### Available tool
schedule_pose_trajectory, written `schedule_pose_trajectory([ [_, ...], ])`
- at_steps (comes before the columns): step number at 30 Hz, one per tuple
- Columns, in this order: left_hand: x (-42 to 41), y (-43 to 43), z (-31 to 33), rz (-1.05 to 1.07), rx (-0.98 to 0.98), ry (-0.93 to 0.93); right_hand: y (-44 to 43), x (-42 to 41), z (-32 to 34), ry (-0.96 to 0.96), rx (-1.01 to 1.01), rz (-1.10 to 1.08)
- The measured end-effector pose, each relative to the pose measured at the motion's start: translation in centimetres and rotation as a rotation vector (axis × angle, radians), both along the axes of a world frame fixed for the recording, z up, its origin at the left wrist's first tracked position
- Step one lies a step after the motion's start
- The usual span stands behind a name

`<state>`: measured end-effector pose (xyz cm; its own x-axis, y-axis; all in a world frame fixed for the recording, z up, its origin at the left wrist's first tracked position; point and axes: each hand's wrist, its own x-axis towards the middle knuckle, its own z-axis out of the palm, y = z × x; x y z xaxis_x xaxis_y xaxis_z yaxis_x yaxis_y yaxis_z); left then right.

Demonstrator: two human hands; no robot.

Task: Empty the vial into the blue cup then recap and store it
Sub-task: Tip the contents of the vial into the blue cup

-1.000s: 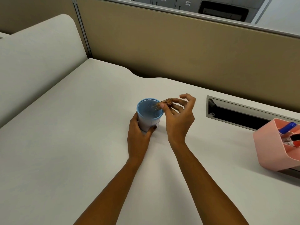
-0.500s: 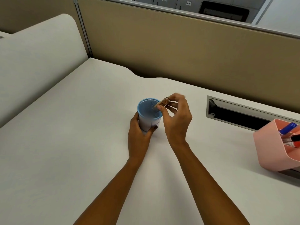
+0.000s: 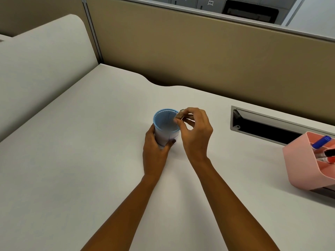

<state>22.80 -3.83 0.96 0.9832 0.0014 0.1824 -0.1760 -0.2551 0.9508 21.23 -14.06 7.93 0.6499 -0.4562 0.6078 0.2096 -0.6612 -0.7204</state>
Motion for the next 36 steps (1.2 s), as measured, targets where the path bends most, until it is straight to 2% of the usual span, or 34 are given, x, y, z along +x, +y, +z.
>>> schedule_pose_trajectory([
  [4, 0.0, 0.0, -0.2, 0.003, 0.010, 0.007, 0.2, 0.0, 0.2, 0.005, 0.093, -0.003],
  [7, 0.0, 0.0, -0.2, 0.005, 0.010, -0.004, 0.1, 0.1, -0.3, -0.001, 0.021, -0.009],
  [10, 0.0, -0.1, -0.2, 0.004, 0.015, 0.005, 0.3, 0.0, -0.2, 0.018, 0.119, -0.006],
  [14, 0.1, 0.0, -0.1, 0.001, 0.009, 0.007, 0.3, -0.1, -0.3, 0.004, 0.109, -0.044],
  [20, -0.1, 0.2, 0.0, -0.010, 0.018, 0.012, 0.6, -1.1, 1.1, -0.054, 0.616, -0.103],
  [27, -2.5, 1.1, -0.3, 0.014, 0.021, 0.045, -0.2, -4.1, 1.7, 0.020, 1.191, -0.130],
  [32, -6.6, 1.5, 0.1, 0.018, 0.003, 0.102, -0.3, -7.9, 2.9, -0.044, 1.395, -0.068],
  [36, -10.2, 1.9, 1.0, -0.042, -0.007, 0.153, -0.1, -11.7, 3.6, -0.101, 1.435, -0.055],
])
